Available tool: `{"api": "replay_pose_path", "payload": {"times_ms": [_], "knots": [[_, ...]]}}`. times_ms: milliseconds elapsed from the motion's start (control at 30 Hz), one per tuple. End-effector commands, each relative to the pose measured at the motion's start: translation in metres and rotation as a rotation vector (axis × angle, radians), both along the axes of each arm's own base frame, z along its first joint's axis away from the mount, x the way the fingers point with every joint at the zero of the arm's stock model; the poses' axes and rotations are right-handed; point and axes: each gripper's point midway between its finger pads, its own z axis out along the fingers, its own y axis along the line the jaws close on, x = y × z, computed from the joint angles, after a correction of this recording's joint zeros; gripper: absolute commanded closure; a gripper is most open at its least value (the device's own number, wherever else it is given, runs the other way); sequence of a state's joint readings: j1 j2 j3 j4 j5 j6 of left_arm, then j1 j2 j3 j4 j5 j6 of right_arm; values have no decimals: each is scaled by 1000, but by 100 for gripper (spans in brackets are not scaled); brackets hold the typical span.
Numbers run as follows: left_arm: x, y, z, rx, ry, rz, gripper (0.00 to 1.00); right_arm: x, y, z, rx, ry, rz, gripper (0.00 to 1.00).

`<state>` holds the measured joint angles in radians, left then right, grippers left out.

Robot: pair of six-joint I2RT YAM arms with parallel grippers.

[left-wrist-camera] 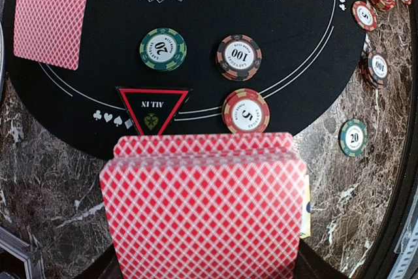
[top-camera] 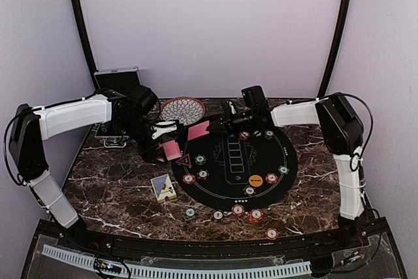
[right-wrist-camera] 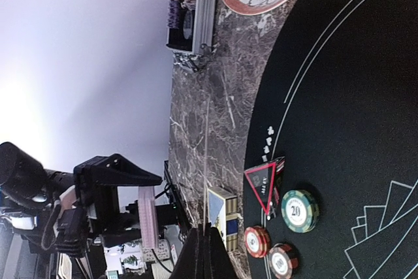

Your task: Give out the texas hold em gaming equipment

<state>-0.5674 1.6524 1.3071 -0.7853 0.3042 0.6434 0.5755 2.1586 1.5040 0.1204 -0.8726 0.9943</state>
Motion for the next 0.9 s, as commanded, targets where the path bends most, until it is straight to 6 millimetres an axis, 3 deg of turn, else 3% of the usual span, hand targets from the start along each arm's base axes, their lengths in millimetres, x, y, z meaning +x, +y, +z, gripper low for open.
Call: {"api": "replay_pose_path", "payload": {"times_ms": [0,367,700,867], "knots": [[-7,0,20,-46,-15,-13,92,10,20,-17,-80,-20,-8,100],[-10,-1,17,-44,4,-29,91,32,59,-49,-130,-11,-34,100],[-15,-1,14,-48,26,-42,93,38,53,-87,-302,-55,-46,100],[-16,-1,14,-48,30,-46,93,38,43,-88,-376,-105,-48,72]]}}
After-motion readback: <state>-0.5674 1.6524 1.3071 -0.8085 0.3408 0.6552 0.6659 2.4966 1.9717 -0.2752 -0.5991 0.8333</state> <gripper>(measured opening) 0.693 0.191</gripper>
